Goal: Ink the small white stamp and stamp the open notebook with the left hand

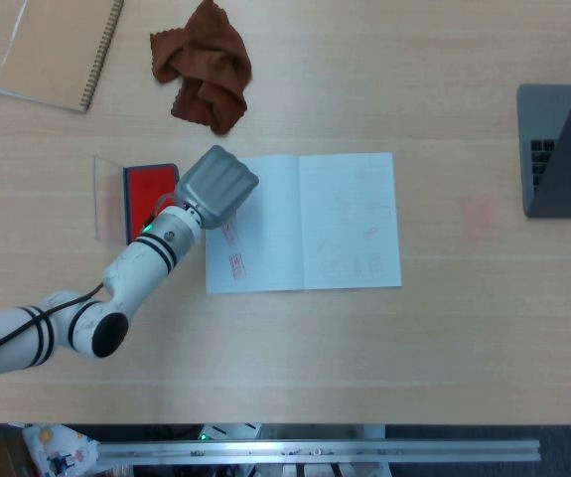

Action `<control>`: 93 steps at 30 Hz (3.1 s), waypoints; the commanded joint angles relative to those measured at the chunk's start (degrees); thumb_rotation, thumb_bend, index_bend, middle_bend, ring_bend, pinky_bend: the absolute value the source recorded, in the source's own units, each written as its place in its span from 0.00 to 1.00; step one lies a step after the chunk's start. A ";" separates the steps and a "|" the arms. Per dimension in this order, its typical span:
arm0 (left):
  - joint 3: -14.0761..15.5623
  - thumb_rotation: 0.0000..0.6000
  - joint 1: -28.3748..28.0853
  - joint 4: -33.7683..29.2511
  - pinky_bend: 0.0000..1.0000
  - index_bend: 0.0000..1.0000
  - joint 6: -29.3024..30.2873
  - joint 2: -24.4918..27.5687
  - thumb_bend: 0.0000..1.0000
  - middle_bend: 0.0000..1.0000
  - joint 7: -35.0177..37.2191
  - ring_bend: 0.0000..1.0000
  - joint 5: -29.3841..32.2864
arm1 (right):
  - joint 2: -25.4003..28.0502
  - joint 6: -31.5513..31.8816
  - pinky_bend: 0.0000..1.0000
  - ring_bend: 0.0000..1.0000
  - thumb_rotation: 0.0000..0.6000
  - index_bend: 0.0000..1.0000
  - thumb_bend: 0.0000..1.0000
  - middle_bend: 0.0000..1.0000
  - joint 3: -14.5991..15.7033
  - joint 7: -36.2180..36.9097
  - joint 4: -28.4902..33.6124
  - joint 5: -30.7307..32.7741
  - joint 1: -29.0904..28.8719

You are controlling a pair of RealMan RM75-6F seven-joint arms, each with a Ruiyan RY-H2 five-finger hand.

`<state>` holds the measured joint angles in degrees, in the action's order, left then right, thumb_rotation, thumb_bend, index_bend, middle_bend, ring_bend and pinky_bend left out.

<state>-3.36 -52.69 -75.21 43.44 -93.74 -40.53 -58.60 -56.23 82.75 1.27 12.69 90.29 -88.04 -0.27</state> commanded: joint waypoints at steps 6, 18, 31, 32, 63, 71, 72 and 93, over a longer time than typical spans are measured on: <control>1.69 1.00 4.60 -12.83 1.00 0.62 7.69 9.37 0.35 1.00 6.36 1.00 -7.52 | -0.25 -0.32 0.26 0.19 1.00 0.32 0.35 0.38 -0.12 0.36 -0.22 -0.62 -0.55; 7.28 1.00 11.52 -19.95 1.00 0.61 17.64 14.78 0.35 1.00 9.15 1.00 -20.09 | -0.27 -0.35 0.26 0.19 1.00 0.32 0.35 0.38 -0.15 0.55 0.03 -1.55 -1.13; 13.85 1.00 19.82 -16.71 1.00 0.60 25.76 14.72 0.35 1.00 9.71 1.00 -31.01 | -0.40 -0.53 0.26 0.19 1.00 0.32 0.35 0.38 0.06 1.12 -0.20 -2.20 -1.57; 14.13 1.00 20.29 -16.12 1.00 0.60 25.95 14.44 0.35 1.00 9.98 1.00 -31.43 | -0.43 -0.54 0.26 0.19 1.00 0.32 0.35 0.38 0.11 1.14 -0.23 -2.24 -1.58; 13.65 1.00 27.37 2.09 1.00 0.54 26.53 5.32 0.34 1.00 12.64 1.00 -37.28 | -0.15 0.34 0.26 0.19 1.00 0.32 0.35 0.38 0.45 1.46 -0.40 -1.93 -0.87; 13.24 1.00 27.75 3.30 1.00 0.50 25.63 3.69 0.35 1.00 10.92 1.00 -38.08 | -0.11 0.41 0.26 0.19 1.00 0.32 0.35 0.38 0.46 1.60 -0.57 -1.60 -0.66; 13.16 1.00 27.79 3.29 1.00 0.50 25.41 3.61 0.35 1.00 10.55 1.00 -38.07 | -0.14 0.45 0.26 0.19 1.00 0.32 0.35 0.38 0.45 1.68 -0.64 -1.56 -0.61; 11.48 1.00 29.03 -7.89 1.00 0.39 28.29 10.56 0.35 0.99 7.75 1.00 -39.53 | -0.31 0.86 0.26 0.19 1.00 0.32 0.35 0.38 0.21 2.61 -1.12 -1.67 -0.53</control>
<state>8.44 -23.95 -81.31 70.56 -84.72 -32.98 -97.61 -56.54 83.61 1.48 15.30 89.16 -89.71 -0.80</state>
